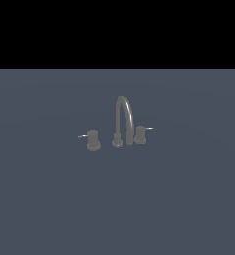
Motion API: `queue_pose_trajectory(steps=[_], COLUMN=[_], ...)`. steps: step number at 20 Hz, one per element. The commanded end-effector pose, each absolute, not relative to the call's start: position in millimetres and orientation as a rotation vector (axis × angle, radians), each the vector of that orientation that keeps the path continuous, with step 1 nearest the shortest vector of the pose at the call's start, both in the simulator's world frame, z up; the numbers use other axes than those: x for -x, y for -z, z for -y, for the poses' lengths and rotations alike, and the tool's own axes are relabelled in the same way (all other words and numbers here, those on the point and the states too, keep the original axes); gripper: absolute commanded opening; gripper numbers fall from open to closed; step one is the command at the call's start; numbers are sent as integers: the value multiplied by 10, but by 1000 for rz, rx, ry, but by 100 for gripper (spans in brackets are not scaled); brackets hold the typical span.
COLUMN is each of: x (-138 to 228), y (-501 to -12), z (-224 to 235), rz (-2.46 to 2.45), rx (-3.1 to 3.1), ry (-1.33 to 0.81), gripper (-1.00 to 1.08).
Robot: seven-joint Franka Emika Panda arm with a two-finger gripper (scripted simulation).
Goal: Turn on the faucet by rotating a designated handle.
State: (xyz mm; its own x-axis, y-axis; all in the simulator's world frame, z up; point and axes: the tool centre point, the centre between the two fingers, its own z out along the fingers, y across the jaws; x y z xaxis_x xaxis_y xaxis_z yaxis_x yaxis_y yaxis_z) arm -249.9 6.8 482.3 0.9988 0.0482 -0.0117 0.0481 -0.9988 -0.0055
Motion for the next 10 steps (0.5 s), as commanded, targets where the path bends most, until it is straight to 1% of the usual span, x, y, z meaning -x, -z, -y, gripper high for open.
queue_pose_trajectory(steps=[1,10], x=[2499,2502], y=[-4823,-4897], z=[-68,103], rz=[76,2], rx=[3135,3153], ry=[-19,-16], gripper=[-100,-100])
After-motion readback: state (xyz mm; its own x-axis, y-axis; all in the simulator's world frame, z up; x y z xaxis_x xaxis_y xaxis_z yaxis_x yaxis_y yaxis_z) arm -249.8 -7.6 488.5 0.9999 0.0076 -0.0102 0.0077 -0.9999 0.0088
